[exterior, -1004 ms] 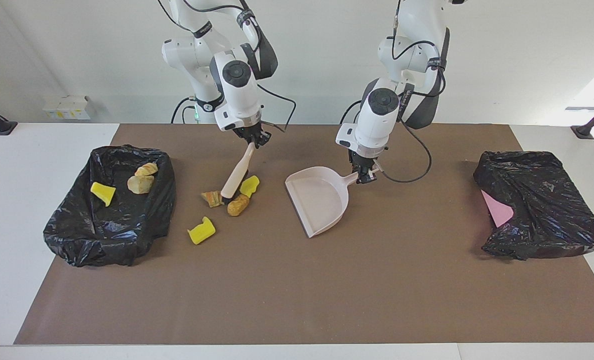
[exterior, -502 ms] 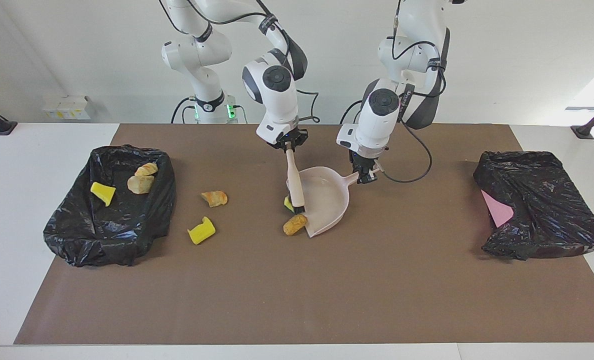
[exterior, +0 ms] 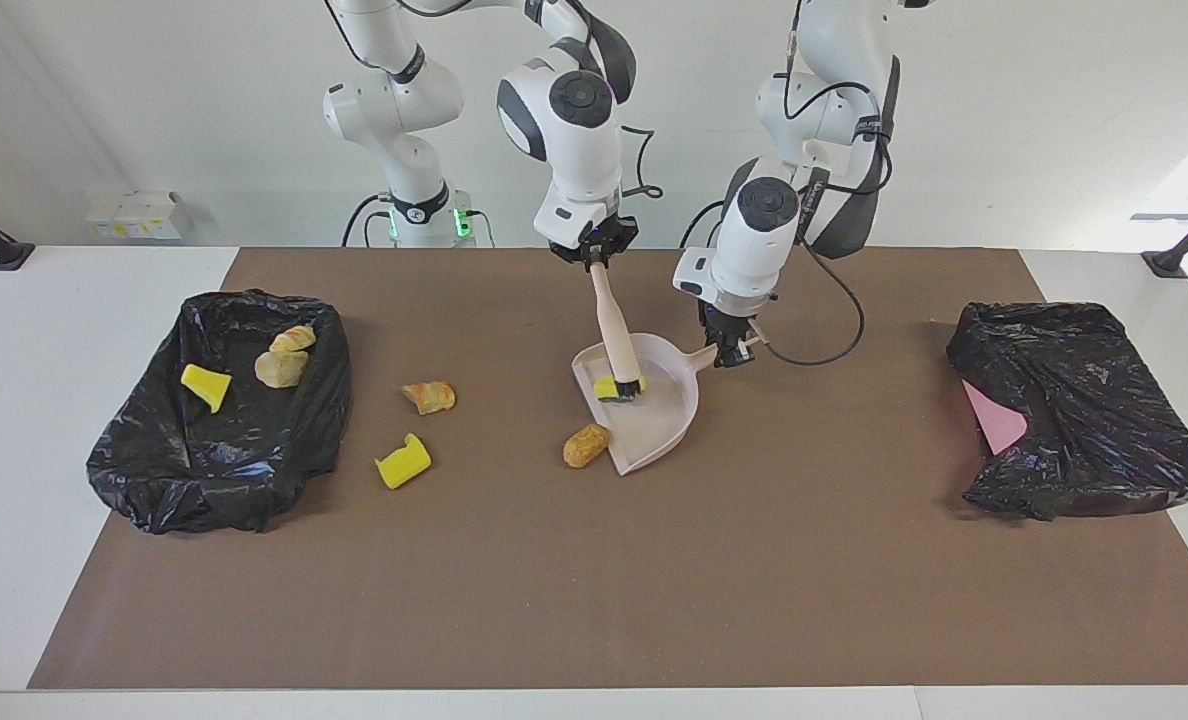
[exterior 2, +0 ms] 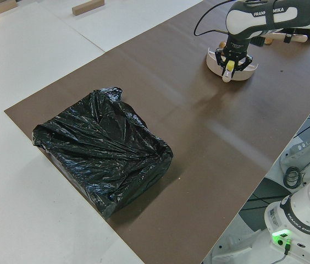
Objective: Sweep and dump trash in bin
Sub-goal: 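Sweep the sponge and chunks into the dustpan with the right gripper, then move the brush with the right gripper toward the far pieces near the bag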
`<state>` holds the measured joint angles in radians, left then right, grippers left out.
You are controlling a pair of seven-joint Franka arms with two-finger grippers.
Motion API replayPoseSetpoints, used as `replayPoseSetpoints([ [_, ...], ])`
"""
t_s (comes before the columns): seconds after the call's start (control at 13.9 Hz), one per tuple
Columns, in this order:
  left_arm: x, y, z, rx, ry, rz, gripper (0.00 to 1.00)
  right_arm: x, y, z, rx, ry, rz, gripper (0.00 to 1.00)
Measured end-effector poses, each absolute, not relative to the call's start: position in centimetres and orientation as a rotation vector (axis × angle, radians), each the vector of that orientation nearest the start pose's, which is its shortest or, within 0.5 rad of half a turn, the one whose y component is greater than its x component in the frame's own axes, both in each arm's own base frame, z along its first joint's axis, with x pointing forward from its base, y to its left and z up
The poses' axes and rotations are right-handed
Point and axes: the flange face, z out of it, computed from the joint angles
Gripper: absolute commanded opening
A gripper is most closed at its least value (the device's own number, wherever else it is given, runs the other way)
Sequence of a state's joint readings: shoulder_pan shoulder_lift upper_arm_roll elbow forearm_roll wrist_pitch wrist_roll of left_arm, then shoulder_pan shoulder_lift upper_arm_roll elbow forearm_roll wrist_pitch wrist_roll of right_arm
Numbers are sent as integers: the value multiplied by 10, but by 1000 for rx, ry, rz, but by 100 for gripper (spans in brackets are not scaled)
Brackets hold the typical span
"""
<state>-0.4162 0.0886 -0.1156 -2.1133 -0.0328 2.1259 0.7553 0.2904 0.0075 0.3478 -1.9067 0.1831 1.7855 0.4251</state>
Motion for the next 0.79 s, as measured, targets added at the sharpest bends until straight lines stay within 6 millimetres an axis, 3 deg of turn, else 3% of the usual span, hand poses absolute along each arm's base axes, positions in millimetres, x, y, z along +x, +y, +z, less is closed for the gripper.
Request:
replayPoseSetpoints([
  [0.14, 473, -278, 367, -2567, 1886, 113, 0, 440, 327, 479, -3077, -247, 277, 0],
  [0.22, 473, -278, 367, -2567, 1886, 113, 0, 450, 312, 474, -3111, -224, 265, 0],
  [0.5, 473, -278, 367, -2567, 1886, 113, 0, 507, 207, 449, -3202, -100, 289, 0],
  [0.79, 473, -278, 367, -2567, 1885, 113, 0, 520, 134, 426, -3266, 54, 354, 0],
])
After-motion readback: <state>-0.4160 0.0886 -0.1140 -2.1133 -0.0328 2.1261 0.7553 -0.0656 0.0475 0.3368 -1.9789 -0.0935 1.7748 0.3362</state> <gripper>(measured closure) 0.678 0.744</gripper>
